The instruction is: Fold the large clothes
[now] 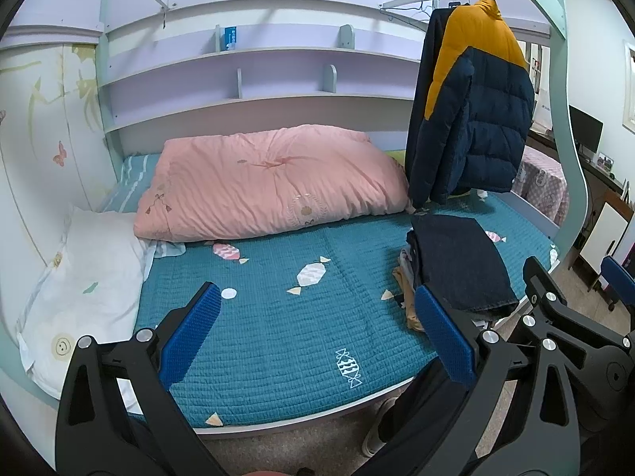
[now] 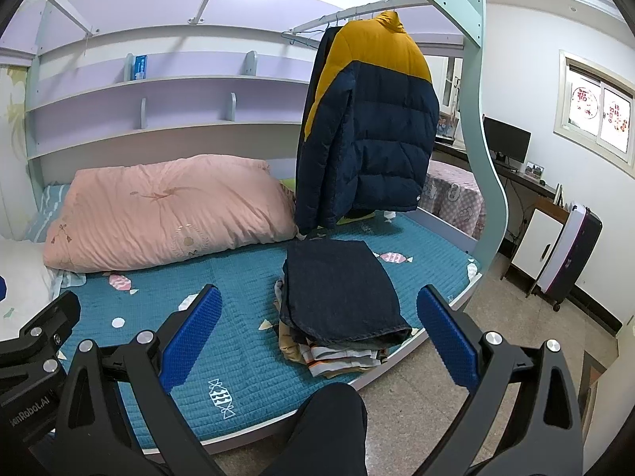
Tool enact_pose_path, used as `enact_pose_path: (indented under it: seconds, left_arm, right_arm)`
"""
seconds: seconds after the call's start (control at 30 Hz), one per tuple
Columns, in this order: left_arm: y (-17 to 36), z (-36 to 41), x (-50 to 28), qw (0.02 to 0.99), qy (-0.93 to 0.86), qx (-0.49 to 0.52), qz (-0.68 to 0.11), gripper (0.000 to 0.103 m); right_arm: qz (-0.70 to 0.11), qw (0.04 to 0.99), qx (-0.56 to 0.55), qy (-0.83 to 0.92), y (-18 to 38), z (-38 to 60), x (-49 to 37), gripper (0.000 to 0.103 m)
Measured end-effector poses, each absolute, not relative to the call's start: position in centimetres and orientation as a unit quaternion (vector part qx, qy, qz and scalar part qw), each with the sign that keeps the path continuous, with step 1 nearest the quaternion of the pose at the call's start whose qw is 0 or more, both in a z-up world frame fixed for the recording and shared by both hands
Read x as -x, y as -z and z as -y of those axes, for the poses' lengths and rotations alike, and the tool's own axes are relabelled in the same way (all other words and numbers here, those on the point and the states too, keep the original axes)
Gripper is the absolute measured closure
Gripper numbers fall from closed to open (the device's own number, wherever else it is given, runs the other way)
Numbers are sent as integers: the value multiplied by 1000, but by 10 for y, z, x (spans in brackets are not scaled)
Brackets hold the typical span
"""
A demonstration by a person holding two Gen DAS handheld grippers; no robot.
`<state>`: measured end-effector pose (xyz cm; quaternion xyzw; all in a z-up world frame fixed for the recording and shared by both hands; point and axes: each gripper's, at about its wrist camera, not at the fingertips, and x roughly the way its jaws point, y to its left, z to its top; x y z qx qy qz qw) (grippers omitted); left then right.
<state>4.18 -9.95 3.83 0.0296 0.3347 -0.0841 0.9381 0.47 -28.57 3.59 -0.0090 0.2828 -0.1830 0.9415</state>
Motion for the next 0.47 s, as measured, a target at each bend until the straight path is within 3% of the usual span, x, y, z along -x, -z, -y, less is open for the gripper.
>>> enact_pose_path:
  seconds: [0.47]
  left_arm:
    - [-39, 102, -37, 940, 81, -32, -329, 5]
  right_arm:
    - [-284, 942, 10, 181, -39, 289, -6, 8]
